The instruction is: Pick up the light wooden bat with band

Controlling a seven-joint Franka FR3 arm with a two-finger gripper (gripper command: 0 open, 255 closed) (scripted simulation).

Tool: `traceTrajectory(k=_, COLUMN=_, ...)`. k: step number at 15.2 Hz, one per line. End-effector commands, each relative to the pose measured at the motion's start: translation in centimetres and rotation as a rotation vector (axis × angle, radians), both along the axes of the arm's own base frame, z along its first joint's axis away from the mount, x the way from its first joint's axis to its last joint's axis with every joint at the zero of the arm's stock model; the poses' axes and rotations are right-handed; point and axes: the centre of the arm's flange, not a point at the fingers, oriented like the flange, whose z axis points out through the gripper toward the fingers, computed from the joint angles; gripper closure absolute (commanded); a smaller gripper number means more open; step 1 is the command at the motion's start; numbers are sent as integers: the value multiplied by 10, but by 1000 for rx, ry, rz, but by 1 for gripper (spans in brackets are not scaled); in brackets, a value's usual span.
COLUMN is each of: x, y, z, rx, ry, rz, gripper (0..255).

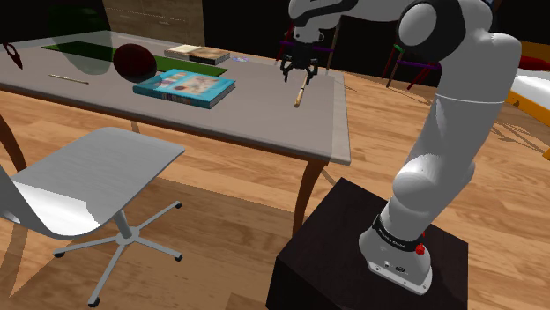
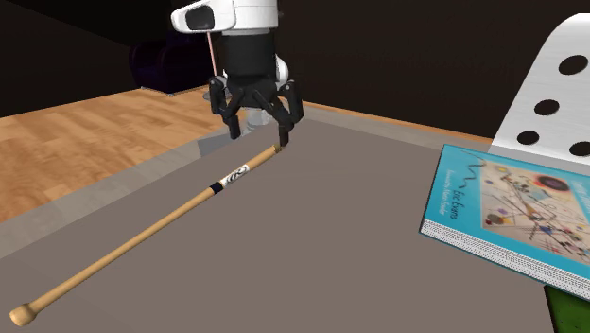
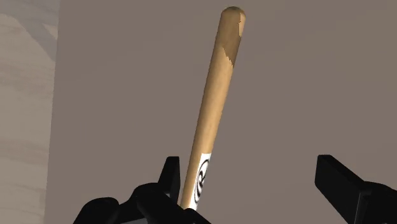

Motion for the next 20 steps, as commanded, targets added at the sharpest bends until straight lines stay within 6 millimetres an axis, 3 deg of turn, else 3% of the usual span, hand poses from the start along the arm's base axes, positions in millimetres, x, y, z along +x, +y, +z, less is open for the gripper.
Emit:
traceTrajectory(k=1, x=6, y=-28, z=-4, rx=0, ry=1, rz=-58, gripper=0)
traceTrajectory(k=7, x=21, y=-104, z=-18, rx=1, ry=4, rz=-227, gripper=0)
traceTrajectory(k=15, x=21, y=-108, z=-58, rx=1, ry=4, rz=-236, gripper=0)
traceTrajectory(k=17, x=21, y=-108, z=-58, rx=1, ry=4, rz=-236, gripper=0)
traceTrajectory(k=18, x=21, y=-108, z=-58, rx=1, ry=4, rz=-236, gripper=255)
traceTrajectory(k=20, x=21, y=-107, z=-58, rx=1, ry=4, rz=-236, gripper=255)
